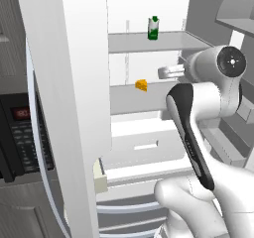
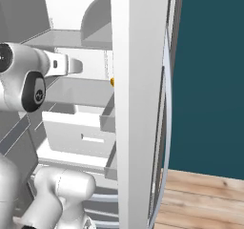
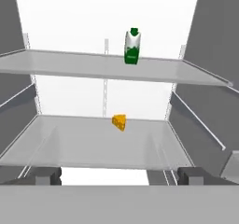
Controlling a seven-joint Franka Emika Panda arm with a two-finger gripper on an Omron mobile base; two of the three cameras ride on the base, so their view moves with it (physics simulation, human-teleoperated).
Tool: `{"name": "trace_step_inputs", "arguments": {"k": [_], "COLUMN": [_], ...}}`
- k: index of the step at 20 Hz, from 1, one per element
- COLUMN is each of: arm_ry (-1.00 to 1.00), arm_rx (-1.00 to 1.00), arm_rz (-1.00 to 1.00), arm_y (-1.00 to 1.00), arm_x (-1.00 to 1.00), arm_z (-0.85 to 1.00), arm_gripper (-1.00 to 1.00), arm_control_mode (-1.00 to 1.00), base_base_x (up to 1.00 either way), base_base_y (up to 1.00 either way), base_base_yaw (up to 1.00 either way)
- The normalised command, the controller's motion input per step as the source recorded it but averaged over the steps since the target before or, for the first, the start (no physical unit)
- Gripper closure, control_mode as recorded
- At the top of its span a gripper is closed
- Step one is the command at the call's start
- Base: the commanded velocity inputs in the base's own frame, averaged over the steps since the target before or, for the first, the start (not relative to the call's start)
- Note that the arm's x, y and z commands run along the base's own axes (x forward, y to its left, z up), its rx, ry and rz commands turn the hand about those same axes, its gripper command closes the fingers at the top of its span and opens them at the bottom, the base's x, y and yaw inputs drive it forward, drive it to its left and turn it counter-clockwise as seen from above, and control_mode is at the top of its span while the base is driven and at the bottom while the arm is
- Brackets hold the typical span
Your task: Take out the milk from the fridge and place it on the tray on the counter. Then take the sugar cube near the tray and place it in the tray.
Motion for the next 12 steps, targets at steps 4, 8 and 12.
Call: {"name": "trace_step_inputs", "arguments": {"k": [4, 8, 12], "arm_ry": [-0.15, -0.02, 0.0], "arm_rx": [0.0, 0.0, 0.0], "arm_rz": [-0.02, 0.0, 0.0], "arm_y": [0.0, -0.01, 0.0], "arm_x": [0.0, 0.01, 0.18], "arm_z": [0.54, 0.56, 0.49], "arm_gripper": [-1.0, -1.0, -1.0], "arm_control_mode": [-1.0, -1.0, -1.0], "base_base_x": [0.0, 0.0, 0.0], "base_base_y": [0.0, 0.0, 0.0], "base_base_yaw": [0.0, 0.0, 0.0]}}
